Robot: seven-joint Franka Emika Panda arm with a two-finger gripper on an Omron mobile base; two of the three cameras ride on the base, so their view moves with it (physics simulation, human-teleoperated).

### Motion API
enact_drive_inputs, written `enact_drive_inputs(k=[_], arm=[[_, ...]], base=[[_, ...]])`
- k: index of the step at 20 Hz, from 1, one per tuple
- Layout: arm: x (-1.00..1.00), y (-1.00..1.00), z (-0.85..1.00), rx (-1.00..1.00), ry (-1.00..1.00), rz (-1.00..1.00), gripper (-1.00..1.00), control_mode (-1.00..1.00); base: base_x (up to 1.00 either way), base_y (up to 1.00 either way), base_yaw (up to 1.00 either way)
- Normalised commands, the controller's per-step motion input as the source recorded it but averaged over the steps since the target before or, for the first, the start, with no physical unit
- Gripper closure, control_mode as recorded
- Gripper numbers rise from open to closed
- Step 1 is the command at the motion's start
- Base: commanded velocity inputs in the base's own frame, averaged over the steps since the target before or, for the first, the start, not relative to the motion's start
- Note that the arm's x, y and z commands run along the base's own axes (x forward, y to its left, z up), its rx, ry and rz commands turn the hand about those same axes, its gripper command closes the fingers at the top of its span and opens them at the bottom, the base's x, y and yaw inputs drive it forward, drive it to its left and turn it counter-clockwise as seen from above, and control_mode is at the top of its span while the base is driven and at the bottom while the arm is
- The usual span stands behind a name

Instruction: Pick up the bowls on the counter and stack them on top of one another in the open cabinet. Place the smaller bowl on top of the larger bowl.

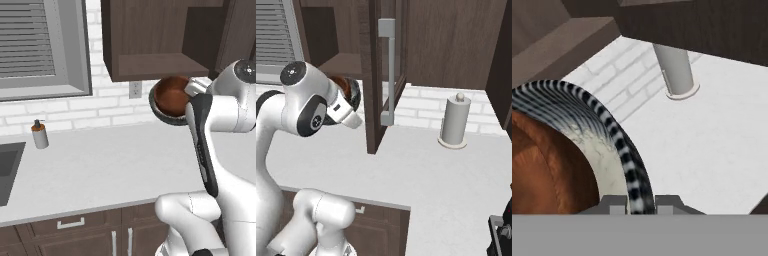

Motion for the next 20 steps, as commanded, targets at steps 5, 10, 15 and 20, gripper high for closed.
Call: enact_drive_inputs(k=[5, 10, 15, 20], arm=[[-0.32, 0.06, 0.92, 0.03, -0.01, -0.1, 1.0, -1.0], [-0.05, 0.0, 0.28, 0.11, 0.01, -0.03, 1.0, -1.0], [0.65, 0.04, 0.0, 0.07, 0.01, -0.08, 1.0, -1.0], [0.42, 0.1, 0.09, 0.09, 0.0, -0.23, 1.0, -1.0]], base=[[0.0, 0.0, 0.0], [0.0, 0.0, 0.0], [0.0, 0.0, 0.0], [0.0, 0.0, 0.0]])
